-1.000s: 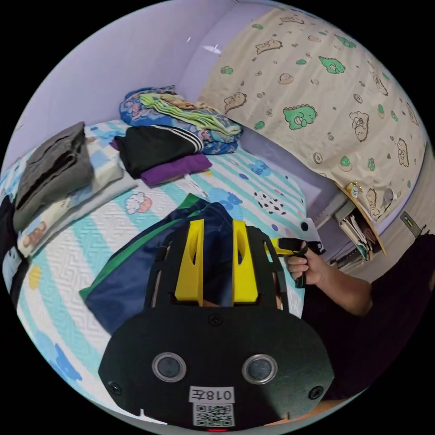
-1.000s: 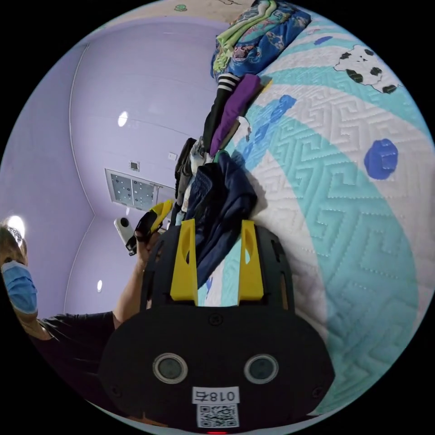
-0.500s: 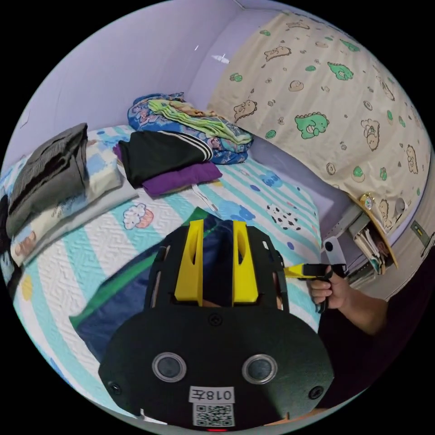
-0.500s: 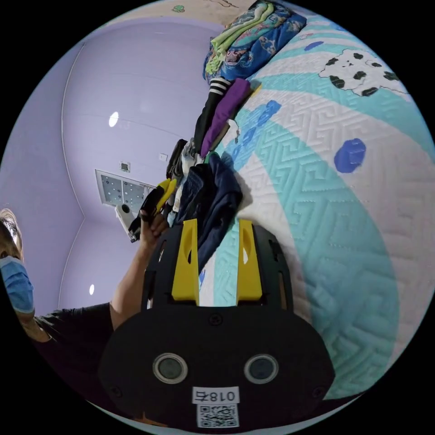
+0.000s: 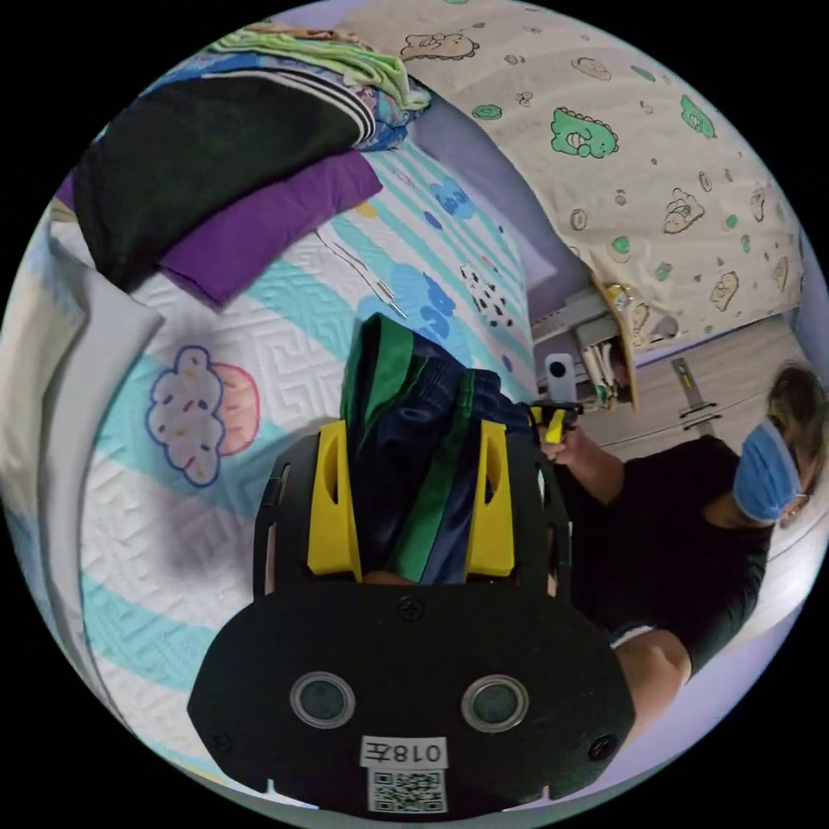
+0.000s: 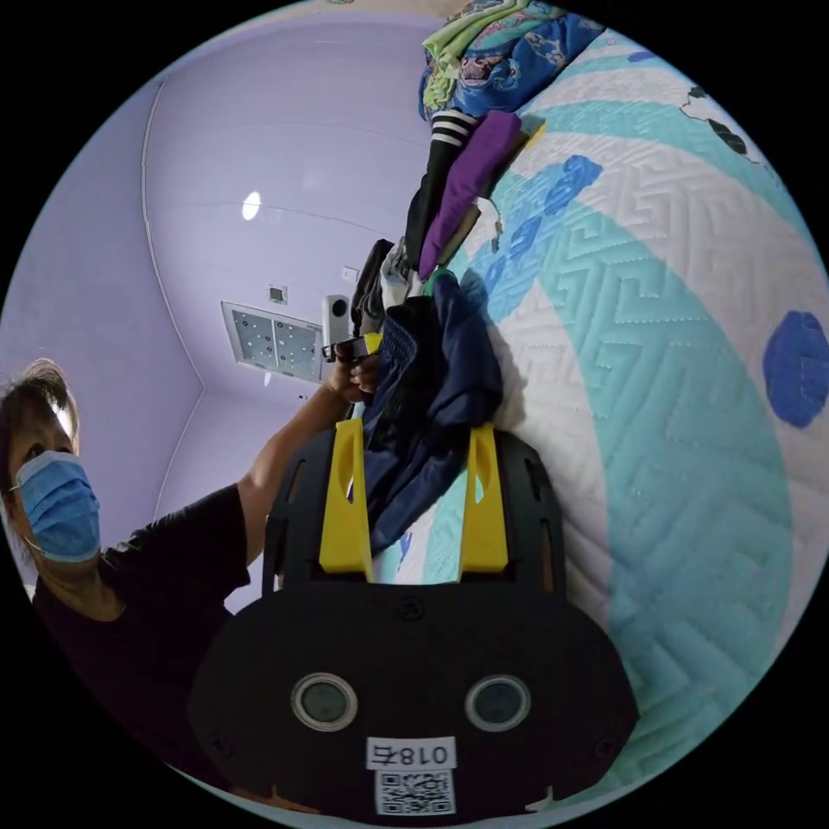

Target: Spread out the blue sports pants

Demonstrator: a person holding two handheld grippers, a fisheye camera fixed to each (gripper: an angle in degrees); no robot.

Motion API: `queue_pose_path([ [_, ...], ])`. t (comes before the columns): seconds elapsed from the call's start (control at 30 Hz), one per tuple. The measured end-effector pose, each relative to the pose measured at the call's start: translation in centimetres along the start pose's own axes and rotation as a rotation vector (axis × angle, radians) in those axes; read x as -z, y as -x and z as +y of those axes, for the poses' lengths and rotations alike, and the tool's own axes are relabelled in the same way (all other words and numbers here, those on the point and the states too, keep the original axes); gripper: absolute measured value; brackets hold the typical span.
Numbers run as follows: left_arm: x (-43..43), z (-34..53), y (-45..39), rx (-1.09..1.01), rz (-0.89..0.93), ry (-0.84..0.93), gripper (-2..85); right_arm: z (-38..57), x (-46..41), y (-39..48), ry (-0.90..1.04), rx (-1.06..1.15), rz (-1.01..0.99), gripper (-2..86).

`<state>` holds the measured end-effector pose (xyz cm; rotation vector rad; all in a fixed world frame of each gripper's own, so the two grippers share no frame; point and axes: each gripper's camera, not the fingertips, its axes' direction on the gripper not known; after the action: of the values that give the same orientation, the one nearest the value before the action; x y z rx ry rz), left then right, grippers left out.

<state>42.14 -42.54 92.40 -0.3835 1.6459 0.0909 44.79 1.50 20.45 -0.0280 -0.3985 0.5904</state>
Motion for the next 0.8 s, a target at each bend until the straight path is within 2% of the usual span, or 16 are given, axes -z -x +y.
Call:
queue_pose_path([
  [0.13, 0.5, -2.4, 1.6, -0.016, 0.180, -0.040, 22.4, 0.1, 0.6, -0.5, 0.016, 0.004, -0.042, 16.6],
  [0.27, -0.4, -5.3, 0.3, -0.067, 0.170, 0.029, 21.3, 0.3, 0.9, -0.5, 0.025, 0.000, -0.020, 15.7],
  [0.47, -1.2, -9.2, -5.4, -0.124, -0.150, 0.146, 12.4, 1.4, 0.2, 1.1, 0.009, 0.008, 0.170, 10.0],
  [0.6, -0.9, -9.9, -11.1, -0.161, -0.308, 0.114, 7.4, 3.2, 0.4, 2.8, -0.051, 0.048, 0.253, 7.6],
  [0.8, -1.2, -11.1, -22.4, -0.254, -0.551, 0.016, 6.3, 6.6, 1.9, 6.8, -0.153, 0.196, 0.396, 7.0],
])
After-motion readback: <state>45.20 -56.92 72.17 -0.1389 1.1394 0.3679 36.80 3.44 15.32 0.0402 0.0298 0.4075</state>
